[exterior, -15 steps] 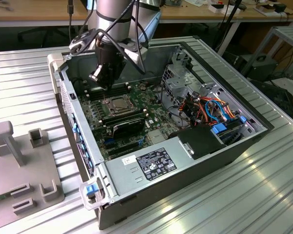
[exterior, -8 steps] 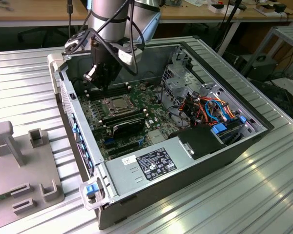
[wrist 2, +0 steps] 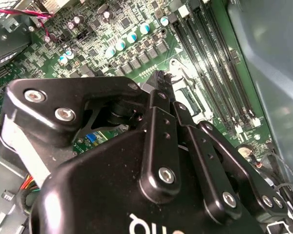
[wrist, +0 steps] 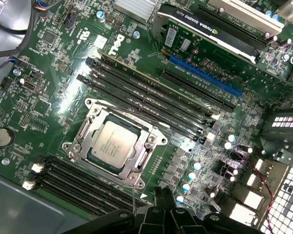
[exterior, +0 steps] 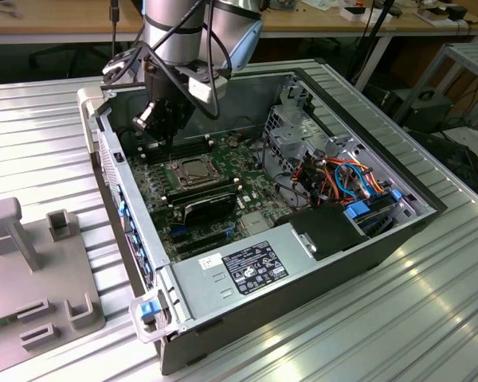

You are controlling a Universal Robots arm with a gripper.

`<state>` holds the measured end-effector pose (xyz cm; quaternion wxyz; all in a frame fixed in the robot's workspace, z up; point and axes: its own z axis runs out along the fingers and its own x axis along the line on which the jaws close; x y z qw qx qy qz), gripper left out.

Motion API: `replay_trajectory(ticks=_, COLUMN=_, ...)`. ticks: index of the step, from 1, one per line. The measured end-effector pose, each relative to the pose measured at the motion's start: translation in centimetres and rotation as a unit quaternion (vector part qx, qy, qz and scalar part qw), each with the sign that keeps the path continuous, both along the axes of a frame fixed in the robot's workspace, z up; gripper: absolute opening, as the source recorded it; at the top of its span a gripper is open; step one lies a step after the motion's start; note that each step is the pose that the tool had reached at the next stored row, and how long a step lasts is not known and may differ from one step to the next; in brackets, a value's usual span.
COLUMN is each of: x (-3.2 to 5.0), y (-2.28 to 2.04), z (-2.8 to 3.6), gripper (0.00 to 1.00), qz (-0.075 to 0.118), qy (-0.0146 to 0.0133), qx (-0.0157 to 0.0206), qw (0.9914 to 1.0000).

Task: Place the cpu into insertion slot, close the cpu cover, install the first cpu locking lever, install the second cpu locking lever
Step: 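Install the first cpu locking lever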

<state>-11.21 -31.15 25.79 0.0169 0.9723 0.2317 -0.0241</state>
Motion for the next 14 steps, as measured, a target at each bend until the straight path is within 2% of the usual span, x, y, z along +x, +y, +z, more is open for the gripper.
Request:
replay_trajectory(ticks=4, x=0.0, y=0.0, z=0.0, gripper=0.11, qz=0.0, qy=0.0, qx=0.0, qw=1.0)
replay_trajectory(ticks=7, x=0.0, y=0.0, z=-0.06, gripper=0.11, qz=-0.024, qy=0.0, qx=0.0, qw=0.99972)
replay_trajectory(ticks=9, x=-0.01, y=0.02, z=-0.1, gripper=0.11, qz=-0.041, qy=0.0, qx=0.0, qw=0.99916)
replay_trajectory(ticks=14, x=-0.2, y=0.56, z=-0.1, gripper=0.11, qz=-0.045, qy=0.0, qx=-0.0001, qw=0.99899)
